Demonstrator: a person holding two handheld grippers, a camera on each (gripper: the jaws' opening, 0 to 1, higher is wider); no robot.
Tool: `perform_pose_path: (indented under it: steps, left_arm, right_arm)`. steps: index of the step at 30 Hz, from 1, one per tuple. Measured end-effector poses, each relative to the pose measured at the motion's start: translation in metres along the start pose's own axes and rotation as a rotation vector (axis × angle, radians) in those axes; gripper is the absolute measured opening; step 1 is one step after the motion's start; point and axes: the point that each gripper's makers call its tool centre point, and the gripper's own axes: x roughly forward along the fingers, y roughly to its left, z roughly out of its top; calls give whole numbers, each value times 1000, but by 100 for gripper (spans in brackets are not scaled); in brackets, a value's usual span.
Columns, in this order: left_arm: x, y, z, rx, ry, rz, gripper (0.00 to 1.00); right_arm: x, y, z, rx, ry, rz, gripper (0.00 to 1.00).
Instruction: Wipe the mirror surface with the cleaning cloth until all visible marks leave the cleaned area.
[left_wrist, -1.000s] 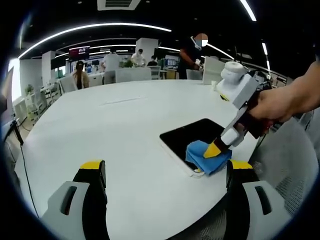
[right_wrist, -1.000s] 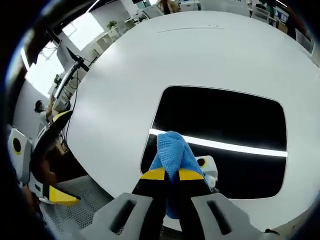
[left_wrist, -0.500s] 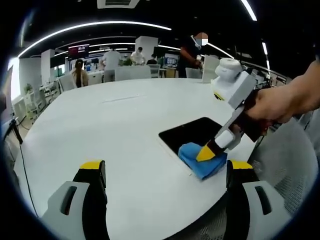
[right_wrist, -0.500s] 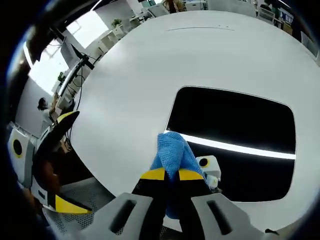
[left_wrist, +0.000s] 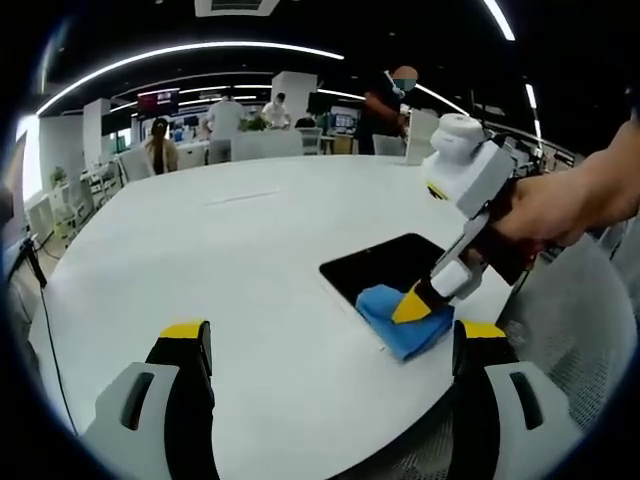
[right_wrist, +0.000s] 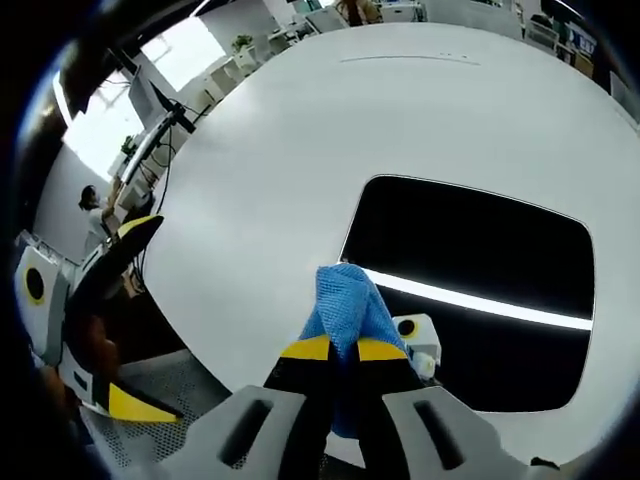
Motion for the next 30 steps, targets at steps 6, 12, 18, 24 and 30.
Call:
perform_pose_path:
  steps: [6, 12, 18, 24, 30]
  left_arm:
    - [1, -2, 1, -23, -1, -8, 99]
    - [-1, -19, 13, -24, -41, -82, 99]
    - [-2, -13, 11, -41, -30, -61, 99]
    - [-2, -16, 11, -12, -23, -59, 99]
    - [-5, -10, 9, -43, -8, -17, 98]
  right_arm:
    - [-1, 0, 0, -3, 6, 3, 1]
    - [0, 0, 2, -40, 20, -4, 1]
    - [7, -5, 17, -99, 28, -28, 1]
    - [12, -12, 34, -91, 25, -32, 1]
    - [12, -16, 48, -102, 26, -44, 1]
